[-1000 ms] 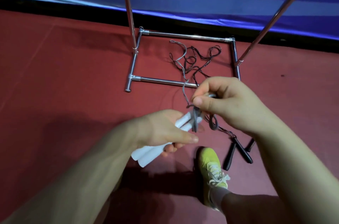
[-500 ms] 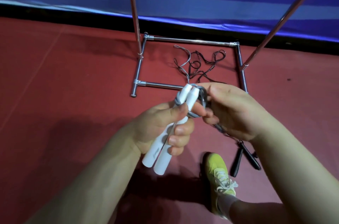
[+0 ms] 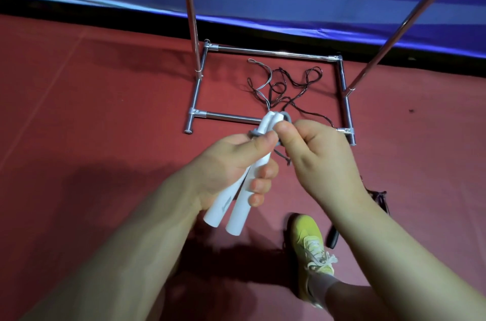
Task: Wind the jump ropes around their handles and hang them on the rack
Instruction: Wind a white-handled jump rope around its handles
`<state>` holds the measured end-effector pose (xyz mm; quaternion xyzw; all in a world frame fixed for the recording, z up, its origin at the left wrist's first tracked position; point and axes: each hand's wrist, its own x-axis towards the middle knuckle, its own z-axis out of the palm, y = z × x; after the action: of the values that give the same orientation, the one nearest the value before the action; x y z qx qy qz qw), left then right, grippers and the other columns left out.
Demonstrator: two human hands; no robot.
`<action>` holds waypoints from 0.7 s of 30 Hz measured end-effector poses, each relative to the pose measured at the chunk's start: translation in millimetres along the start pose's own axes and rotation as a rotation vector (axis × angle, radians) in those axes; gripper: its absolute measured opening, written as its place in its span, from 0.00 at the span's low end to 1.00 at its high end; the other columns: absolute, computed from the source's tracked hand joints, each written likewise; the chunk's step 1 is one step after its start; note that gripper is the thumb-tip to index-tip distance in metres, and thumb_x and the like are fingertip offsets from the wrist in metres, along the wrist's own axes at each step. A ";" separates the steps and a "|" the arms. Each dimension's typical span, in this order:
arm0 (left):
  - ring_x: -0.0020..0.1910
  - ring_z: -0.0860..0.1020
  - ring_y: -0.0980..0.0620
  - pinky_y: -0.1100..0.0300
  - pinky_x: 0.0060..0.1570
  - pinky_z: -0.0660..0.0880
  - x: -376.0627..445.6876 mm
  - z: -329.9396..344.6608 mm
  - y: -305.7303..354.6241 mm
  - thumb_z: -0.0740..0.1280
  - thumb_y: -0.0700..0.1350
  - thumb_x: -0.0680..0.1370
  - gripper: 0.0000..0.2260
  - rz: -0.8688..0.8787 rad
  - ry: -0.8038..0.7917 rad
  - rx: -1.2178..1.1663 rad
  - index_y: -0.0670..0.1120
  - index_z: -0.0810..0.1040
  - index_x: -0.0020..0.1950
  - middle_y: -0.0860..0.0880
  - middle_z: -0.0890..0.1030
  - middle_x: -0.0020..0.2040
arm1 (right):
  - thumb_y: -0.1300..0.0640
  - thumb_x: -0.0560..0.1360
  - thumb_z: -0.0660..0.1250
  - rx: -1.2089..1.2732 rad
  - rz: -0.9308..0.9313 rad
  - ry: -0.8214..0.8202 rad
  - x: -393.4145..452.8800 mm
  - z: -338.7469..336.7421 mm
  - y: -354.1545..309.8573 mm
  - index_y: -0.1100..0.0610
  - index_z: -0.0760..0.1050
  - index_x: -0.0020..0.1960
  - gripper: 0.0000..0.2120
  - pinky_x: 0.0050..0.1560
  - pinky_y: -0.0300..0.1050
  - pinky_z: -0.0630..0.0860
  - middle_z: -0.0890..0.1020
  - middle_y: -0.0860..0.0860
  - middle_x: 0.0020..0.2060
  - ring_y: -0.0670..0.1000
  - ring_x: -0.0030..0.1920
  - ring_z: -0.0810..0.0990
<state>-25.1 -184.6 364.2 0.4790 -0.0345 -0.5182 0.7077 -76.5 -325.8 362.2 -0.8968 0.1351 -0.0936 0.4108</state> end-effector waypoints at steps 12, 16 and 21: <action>0.23 0.67 0.53 0.62 0.25 0.65 8.7 -2.0 -4.9 0.59 0.48 0.81 0.04 0.074 0.226 0.336 0.50 0.71 0.52 0.53 0.72 0.26 | 0.40 0.80 0.50 0.000 0.175 -0.225 9.4 -4.2 2.8 0.63 0.69 0.31 0.31 0.29 0.44 0.61 0.67 0.48 0.22 0.47 0.25 0.63; 0.22 0.67 0.54 0.64 0.24 0.66 12.4 -9.4 -5.0 0.59 0.48 0.81 0.03 0.048 0.315 0.349 0.50 0.70 0.50 0.52 0.73 0.27 | 0.48 0.81 0.54 0.204 0.300 -0.506 15.2 -25.8 8.6 0.62 0.76 0.41 0.22 0.26 0.40 0.65 0.75 0.49 0.27 0.47 0.22 0.70; 0.23 0.68 0.53 0.63 0.26 0.66 17.9 -17.0 -8.8 0.60 0.50 0.81 0.04 -0.022 0.402 0.460 0.51 0.69 0.47 0.49 0.73 0.32 | 0.56 0.74 0.69 -0.182 -0.010 -0.488 11.4 -41.5 10.0 0.55 0.79 0.41 0.04 0.31 0.38 0.65 0.75 0.47 0.28 0.43 0.28 0.70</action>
<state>-13.7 -187.5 340.8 0.7197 -0.0051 -0.3993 0.5679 -79.0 -365.2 382.0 -0.9267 0.0355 0.1360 0.3484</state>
